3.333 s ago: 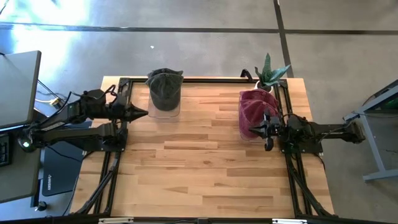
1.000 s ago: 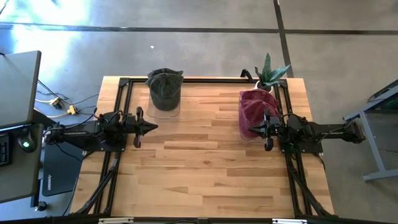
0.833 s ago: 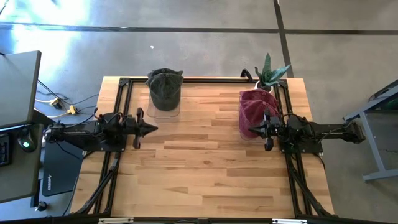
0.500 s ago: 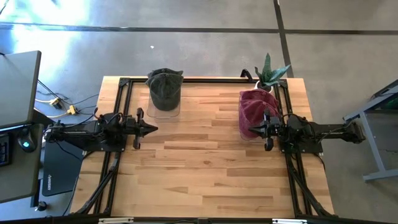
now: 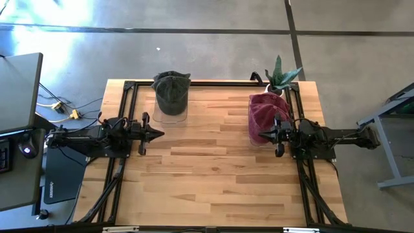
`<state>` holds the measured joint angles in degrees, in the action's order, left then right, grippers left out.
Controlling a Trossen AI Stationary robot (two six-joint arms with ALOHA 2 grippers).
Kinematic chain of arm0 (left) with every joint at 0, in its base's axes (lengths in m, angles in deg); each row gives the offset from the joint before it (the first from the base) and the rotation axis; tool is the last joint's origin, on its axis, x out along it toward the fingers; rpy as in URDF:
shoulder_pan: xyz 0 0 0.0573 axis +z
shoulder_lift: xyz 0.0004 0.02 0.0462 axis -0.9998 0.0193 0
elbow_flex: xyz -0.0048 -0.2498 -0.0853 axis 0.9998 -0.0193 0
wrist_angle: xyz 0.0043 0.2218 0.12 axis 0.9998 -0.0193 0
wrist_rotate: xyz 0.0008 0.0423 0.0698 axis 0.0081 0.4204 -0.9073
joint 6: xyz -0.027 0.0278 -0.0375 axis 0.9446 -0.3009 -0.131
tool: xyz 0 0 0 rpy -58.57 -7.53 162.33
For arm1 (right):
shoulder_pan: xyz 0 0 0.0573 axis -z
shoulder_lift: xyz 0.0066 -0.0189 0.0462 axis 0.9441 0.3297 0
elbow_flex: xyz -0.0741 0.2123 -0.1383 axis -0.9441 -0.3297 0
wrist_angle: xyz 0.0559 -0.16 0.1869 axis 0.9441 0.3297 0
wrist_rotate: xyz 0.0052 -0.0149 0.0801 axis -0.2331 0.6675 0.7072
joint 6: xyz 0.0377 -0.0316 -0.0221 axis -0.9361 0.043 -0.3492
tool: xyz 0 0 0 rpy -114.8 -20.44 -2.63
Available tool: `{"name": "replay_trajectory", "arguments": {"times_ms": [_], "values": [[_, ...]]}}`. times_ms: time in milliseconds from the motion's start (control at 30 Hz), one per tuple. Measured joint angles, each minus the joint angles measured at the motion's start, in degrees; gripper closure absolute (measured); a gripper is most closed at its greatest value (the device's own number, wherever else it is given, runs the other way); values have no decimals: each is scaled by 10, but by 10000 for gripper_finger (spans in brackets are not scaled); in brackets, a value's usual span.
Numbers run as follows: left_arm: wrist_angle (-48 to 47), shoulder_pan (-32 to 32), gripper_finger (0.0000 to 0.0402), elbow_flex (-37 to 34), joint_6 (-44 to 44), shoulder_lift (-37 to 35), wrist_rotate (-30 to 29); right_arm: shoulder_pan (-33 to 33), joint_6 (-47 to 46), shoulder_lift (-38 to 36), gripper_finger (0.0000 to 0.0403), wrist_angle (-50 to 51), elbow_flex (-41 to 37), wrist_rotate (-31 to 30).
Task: Pick & Place hat
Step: Return to Home Position
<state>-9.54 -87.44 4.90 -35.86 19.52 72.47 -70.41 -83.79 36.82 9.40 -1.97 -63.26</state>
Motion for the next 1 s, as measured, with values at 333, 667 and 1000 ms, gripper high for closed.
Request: {"name": "replay_trajectory", "arguments": {"times_ms": [333,667,1000], "values": [[0,0,401,0,0,0,0,0,0,0,394,0,0,0],[0,0,401,0,0,0,0,0,0,0,400,0,0,0],[0,0,401,0,0,0,0,0,0,0,394,0,0,0]]}}
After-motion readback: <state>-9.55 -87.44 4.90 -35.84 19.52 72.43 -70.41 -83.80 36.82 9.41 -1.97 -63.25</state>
